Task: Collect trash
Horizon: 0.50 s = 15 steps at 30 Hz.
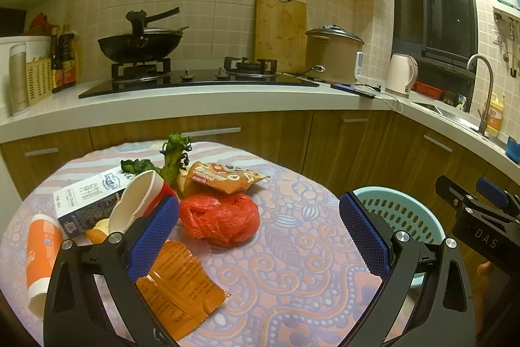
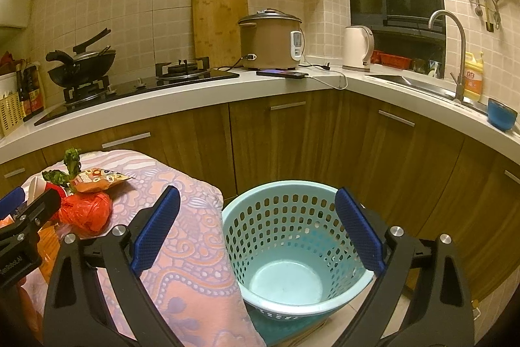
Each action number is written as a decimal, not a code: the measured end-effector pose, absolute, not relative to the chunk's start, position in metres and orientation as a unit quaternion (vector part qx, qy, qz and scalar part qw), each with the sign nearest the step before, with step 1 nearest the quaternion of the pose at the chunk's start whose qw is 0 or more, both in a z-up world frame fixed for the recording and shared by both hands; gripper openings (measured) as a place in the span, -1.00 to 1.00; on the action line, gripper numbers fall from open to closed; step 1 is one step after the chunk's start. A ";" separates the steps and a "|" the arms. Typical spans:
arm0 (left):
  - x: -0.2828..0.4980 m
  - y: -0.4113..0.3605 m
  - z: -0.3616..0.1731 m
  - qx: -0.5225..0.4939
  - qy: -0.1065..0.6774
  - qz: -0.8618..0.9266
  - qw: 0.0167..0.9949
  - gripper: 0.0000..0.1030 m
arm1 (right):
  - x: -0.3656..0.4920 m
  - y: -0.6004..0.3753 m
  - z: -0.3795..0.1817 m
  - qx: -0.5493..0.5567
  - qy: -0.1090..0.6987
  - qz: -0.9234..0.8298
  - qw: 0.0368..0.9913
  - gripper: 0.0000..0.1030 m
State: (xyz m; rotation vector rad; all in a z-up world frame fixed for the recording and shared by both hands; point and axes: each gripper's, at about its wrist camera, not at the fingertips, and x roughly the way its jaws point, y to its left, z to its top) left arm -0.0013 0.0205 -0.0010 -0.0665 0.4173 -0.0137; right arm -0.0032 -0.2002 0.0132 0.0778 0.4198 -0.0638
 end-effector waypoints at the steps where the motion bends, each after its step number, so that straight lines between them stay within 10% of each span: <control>1: -0.001 0.021 -0.001 -0.033 0.207 -0.008 0.978 0.85 | -0.003 -0.200 0.013 0.039 0.210 -0.031 0.977 0.72; 15: -0.012 0.022 0.008 -0.015 0.200 0.014 0.980 0.85 | -0.005 -0.184 0.018 0.041 0.217 -0.001 0.975 0.58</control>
